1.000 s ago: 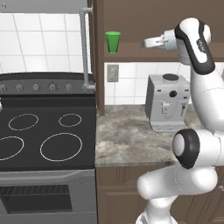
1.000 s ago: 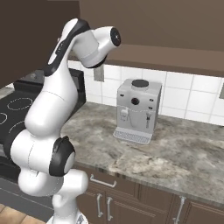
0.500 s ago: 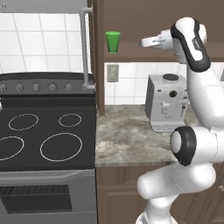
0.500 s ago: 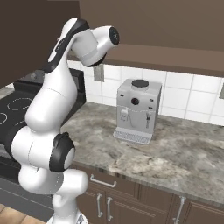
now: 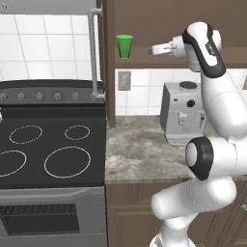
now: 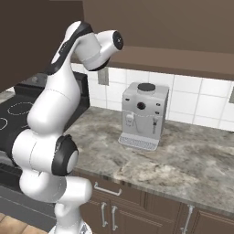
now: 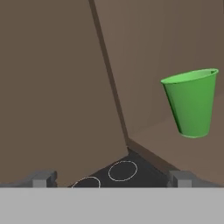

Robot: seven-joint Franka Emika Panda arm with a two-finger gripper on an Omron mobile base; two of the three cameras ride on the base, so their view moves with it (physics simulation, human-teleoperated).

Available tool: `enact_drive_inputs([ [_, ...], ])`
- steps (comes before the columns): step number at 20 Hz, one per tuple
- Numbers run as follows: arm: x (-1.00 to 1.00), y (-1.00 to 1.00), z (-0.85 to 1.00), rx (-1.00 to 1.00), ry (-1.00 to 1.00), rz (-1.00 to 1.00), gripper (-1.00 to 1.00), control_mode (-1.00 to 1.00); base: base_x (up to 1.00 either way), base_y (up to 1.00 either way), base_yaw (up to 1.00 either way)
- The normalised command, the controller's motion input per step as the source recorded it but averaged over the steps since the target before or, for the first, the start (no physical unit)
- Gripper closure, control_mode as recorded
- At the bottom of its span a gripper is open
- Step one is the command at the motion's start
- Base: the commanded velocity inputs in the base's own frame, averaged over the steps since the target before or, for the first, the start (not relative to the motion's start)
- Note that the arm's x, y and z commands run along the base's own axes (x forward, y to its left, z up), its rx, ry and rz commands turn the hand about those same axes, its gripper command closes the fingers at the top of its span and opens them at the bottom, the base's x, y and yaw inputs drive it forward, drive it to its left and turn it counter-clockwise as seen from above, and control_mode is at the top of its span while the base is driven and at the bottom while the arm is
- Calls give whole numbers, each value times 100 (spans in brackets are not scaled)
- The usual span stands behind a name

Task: There is a tray on the dining counter. Grab the cup, mug, and pitcher and place them on the tray. The pitcher may be placed next to the tray if it cannot fit the tray.

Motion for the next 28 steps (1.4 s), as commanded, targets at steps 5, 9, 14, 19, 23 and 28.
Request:
enact_drive_inputs([
  [5,29,6,-1,0,0,0,-100,-100,0,0,0],
  [9,24,10,-1,0,0,0,-100,-100,0,0,0],
  [14,13,13,-8,0,0,3,-100,-100,0,0,0],
  [19,14,14,-11,0,0,4,-100,-100,0,0,0],
  [23,16,7,-11,0,0,5,-100,-100,0,0,0],
  [28,20,2,-6,0,-1,6,-100,-100,0,0,0],
])
